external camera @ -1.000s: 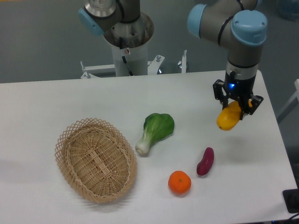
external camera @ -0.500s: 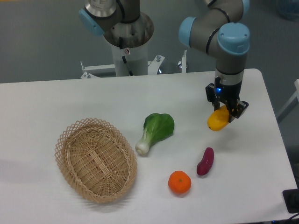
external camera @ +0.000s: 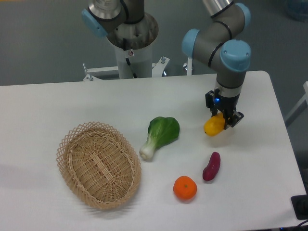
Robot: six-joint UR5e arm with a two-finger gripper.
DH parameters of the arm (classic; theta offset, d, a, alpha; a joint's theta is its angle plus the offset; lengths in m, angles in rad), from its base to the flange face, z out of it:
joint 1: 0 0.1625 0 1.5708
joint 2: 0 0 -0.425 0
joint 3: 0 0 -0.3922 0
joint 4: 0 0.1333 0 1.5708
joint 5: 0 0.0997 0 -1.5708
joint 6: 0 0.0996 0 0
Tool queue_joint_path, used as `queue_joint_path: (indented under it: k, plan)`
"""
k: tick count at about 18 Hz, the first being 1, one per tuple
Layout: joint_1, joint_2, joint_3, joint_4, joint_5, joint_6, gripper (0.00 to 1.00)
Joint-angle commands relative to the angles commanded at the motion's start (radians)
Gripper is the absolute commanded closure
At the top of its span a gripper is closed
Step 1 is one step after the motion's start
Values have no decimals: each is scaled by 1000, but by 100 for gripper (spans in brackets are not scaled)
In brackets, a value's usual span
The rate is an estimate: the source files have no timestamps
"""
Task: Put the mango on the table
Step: 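Carry the held yellow mango down toward the table beside the sweet potato, then lower the mango onto the table and open the gripper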
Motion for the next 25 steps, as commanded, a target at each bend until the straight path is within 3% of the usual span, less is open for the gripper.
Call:
queue_joint_path:
  k: [9,11,14,15,19,25]
  plan:
    - [0,-11,-15,-3,0,2,45]
    - [0,-11,-14,-2,0,14,34]
    - [2,-11,-5,-2,-2,17,3]
    - [2,-8,-2,-2,-2,15,0]
    - [8,20,12,-5,-5,-3,0]
    - [3,50,106,-6,-28,-21,0]
